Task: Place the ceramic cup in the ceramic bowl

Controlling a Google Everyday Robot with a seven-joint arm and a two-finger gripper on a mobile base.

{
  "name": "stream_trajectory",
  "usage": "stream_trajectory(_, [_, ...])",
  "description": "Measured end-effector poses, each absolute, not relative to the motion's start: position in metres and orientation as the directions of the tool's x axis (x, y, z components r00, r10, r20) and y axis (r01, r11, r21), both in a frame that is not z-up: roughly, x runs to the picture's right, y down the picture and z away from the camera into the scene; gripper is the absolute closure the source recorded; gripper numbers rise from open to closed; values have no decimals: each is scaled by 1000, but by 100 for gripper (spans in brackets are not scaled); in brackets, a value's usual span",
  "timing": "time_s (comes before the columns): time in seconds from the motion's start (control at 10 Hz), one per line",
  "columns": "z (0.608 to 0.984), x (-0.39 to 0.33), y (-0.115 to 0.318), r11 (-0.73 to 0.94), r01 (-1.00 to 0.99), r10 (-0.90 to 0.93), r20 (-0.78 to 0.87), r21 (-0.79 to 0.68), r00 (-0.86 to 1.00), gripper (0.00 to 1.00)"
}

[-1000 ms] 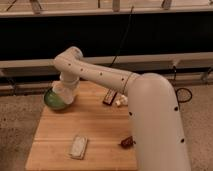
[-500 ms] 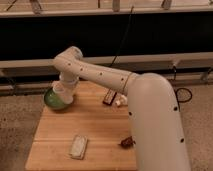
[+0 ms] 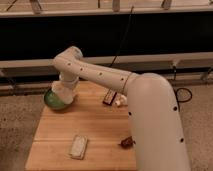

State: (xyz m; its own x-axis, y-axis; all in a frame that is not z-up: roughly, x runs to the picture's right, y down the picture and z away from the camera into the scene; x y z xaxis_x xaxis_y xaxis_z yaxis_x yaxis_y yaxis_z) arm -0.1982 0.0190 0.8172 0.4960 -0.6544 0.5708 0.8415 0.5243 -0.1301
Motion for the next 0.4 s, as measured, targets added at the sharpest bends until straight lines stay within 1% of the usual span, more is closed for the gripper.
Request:
stream_trajectory(0.3, [817,-199,18,526,841,-654,571,-128,496,36])
stream_trajectory(0.4, [817,-199,18,527,840,-654,571,-127,497,31])
